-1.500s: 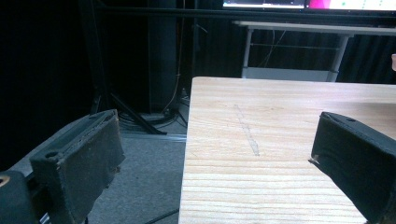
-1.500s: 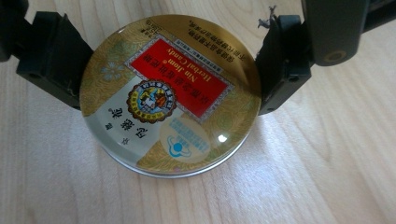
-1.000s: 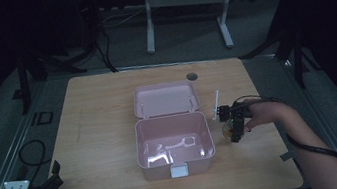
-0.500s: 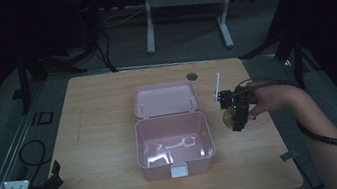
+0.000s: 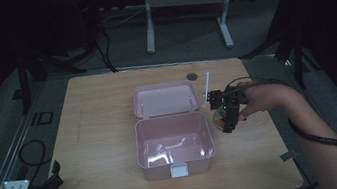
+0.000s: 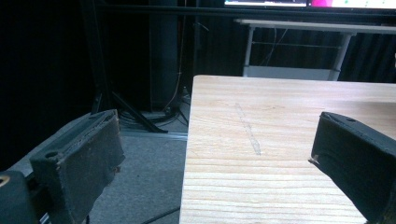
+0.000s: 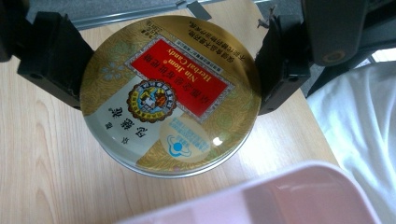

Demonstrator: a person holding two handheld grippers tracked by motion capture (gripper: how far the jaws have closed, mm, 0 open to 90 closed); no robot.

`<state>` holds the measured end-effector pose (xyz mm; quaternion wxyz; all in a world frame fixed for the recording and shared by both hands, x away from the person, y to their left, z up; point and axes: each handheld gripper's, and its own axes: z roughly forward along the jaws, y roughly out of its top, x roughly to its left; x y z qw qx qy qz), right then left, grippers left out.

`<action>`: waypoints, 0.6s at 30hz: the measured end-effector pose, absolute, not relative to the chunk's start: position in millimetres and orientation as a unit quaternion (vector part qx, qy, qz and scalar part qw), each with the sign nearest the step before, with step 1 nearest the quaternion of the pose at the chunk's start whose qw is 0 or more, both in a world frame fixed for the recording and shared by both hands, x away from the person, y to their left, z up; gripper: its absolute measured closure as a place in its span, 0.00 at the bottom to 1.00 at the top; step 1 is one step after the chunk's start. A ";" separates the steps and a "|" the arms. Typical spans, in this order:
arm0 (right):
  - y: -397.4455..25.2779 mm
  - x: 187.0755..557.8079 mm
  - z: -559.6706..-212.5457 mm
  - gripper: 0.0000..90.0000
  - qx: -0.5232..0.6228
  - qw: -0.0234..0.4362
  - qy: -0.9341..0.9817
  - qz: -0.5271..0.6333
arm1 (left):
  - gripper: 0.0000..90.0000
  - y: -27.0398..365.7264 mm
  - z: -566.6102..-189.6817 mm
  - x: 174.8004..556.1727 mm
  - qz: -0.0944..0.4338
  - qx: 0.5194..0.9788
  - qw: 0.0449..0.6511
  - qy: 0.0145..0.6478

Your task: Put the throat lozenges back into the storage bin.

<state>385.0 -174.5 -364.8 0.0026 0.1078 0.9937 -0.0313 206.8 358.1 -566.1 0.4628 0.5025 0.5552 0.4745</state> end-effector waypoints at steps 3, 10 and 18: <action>-164.6 382.0 -364.2 0.22 0.093 -0.001 0.995 -0.029 | 0.03 358.1 -566.1 206.8 0.475 0.502 0.463 0.555; -138.1 375.4 -364.7 0.22 0.065 -0.008 0.997 -0.028 | 0.03 358.3 -566.1 206.8 0.474 0.503 0.463 0.555; -110.3 368.6 -362.0 0.22 0.034 -0.008 0.999 -0.018 | 0.03 358.3 -566.1 206.8 0.474 0.502 0.464 0.555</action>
